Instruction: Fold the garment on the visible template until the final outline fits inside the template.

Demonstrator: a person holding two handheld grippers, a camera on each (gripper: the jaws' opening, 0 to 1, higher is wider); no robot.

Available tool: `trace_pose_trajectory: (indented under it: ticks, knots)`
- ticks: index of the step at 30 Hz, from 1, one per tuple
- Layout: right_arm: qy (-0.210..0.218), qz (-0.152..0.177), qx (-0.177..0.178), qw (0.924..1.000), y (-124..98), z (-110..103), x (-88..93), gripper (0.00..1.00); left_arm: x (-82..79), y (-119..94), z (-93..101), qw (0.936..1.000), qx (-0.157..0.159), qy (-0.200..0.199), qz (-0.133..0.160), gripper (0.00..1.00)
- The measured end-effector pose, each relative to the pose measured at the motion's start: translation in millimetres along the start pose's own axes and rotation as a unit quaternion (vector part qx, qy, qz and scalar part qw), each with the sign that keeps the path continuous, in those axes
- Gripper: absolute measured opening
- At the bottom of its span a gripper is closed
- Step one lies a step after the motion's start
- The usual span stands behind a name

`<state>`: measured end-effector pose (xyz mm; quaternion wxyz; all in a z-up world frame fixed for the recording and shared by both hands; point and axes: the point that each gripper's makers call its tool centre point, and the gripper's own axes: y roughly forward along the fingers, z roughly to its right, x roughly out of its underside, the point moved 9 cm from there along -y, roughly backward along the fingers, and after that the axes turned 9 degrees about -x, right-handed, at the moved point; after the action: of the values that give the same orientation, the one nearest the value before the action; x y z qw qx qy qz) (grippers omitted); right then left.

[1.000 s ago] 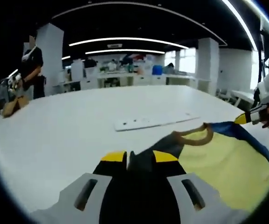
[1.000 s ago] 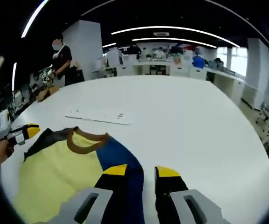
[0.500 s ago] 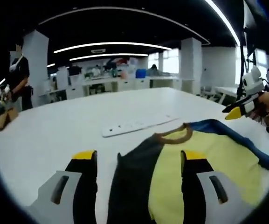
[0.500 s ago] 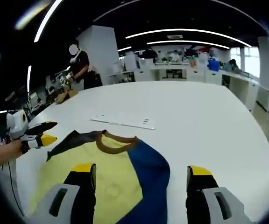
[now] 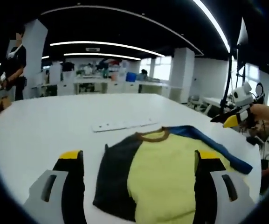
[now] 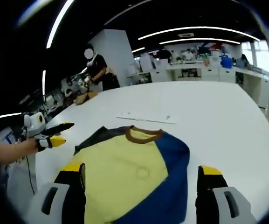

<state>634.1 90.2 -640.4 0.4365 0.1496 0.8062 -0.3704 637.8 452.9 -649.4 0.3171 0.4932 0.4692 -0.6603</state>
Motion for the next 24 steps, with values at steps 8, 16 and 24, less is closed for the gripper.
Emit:
trace_pose_trajectory:
  ticks: [8,16,24]
  knots:
    - [-0.003,-0.008,-0.01,0.9999,-21.6,-23.6,24.6,0.99,6.3,-35.2,17.9,0.9997,0.021,0.009,0.002,0.99]
    - [-0.009,-0.03,-0.018,0.9994,-40.9,-46.9,58.4,0.99,16.6,-65.6,33.2,0.9986,0.042,0.03,-0.005,0.99]
    - [-0.004,-0.04,-0.019,0.999,-53.0,-63.5,86.2,0.95,27.3,-90.0,49.8,0.9978,0.053,0.039,-0.007,0.99]
